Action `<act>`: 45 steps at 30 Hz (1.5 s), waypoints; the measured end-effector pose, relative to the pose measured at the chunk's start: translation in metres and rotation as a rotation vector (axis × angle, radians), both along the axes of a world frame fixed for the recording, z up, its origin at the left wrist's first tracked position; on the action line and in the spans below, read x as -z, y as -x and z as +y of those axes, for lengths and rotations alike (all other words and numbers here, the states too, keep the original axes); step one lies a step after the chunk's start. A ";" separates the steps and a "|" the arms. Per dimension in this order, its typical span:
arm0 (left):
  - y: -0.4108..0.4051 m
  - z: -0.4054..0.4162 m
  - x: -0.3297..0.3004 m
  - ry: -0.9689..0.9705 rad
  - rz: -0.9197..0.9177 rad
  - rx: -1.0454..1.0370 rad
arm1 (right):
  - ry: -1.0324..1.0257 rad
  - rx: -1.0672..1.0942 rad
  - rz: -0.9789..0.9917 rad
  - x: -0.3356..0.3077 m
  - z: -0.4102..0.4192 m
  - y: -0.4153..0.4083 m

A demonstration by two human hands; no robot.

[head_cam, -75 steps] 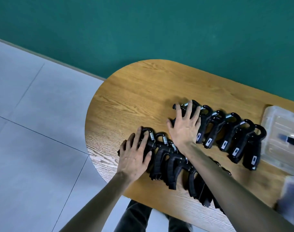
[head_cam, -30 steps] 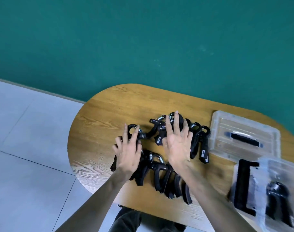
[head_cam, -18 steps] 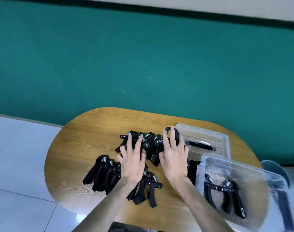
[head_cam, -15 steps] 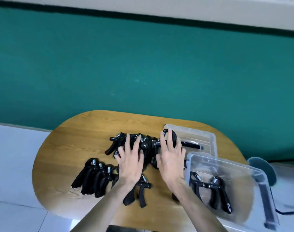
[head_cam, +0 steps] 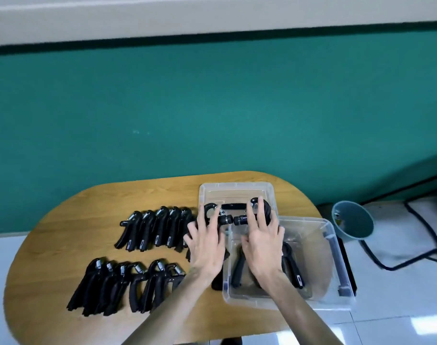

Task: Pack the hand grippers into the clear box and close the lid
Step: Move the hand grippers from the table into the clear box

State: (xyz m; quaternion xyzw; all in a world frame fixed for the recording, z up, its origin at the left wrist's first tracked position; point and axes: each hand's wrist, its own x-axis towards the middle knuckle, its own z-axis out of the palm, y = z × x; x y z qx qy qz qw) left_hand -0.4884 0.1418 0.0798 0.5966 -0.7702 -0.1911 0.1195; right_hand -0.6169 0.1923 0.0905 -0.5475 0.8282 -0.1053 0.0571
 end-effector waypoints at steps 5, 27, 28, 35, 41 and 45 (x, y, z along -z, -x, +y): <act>0.040 0.021 0.011 -0.042 -0.011 0.020 | -0.037 0.056 -0.004 0.009 0.023 0.033; 0.107 0.064 0.119 -0.258 -0.314 0.088 | -0.419 0.054 -0.186 0.110 0.069 0.112; 0.107 0.063 0.126 -0.267 -0.336 0.089 | -0.447 0.040 -0.198 0.117 0.068 0.114; 0.112 0.062 0.159 -0.292 -0.407 0.116 | -0.560 -0.050 -0.258 0.158 0.057 0.125; 0.116 0.056 0.179 -0.245 -0.373 0.091 | -0.550 -0.051 -0.289 0.181 0.056 0.124; 0.117 0.057 0.186 -0.247 -0.410 0.108 | -0.557 -0.086 -0.292 0.193 0.059 0.123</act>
